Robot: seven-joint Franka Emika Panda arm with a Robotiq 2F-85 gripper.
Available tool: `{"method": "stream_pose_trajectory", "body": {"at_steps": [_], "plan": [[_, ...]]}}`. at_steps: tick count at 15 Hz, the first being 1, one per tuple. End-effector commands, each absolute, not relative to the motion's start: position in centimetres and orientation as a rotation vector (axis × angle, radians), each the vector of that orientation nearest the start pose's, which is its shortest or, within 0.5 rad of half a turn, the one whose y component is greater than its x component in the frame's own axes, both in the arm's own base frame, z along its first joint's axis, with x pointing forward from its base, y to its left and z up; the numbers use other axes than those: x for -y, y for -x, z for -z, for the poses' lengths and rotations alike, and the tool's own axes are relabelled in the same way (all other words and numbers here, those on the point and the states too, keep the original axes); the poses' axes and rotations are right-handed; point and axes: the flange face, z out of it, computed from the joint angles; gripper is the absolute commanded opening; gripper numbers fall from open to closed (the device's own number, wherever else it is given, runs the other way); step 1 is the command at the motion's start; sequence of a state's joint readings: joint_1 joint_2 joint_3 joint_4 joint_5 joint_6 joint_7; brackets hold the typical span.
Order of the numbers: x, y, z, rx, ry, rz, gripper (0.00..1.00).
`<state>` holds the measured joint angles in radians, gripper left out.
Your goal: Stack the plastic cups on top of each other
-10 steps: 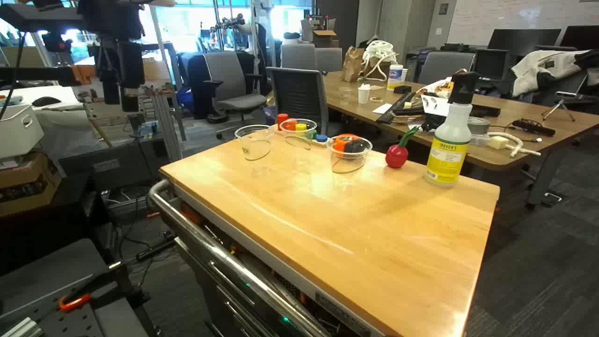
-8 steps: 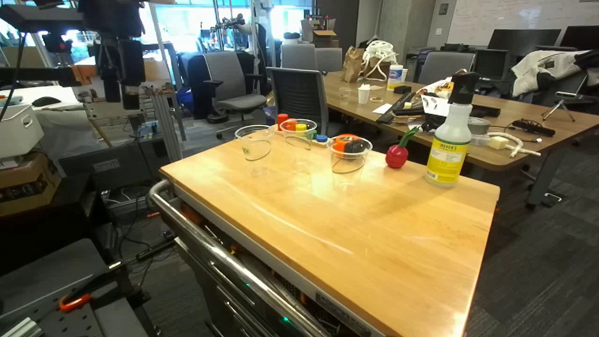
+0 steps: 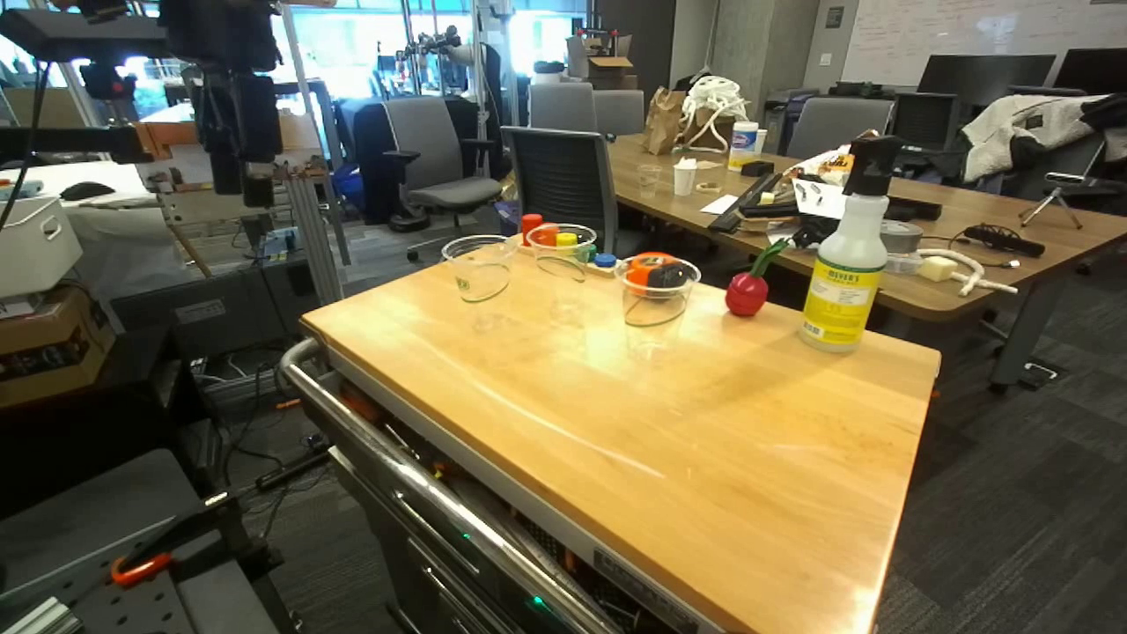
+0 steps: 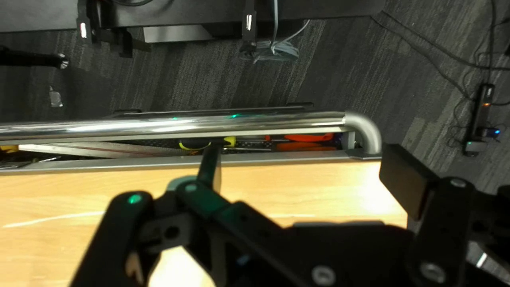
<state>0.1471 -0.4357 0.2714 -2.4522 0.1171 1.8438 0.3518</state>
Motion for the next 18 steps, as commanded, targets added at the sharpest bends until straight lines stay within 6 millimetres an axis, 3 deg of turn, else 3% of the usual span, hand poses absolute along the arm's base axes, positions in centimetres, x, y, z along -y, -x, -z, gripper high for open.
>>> {"method": "stream_pose_trajectory", "body": {"at_steps": [1,5,8,18], "plan": [[-15.4,-38.9,-43.9,-0.242,3.226,-0.071,1.00],[-13.0,-42.9,-43.9,-0.502,3.187,0.170,1.00],[-11.8,-44.8,-42.5,-0.652,3.133,0.206,1.00],[-12.7,-48.7,-36.0,-0.829,3.135,0.268,1.00]]}}
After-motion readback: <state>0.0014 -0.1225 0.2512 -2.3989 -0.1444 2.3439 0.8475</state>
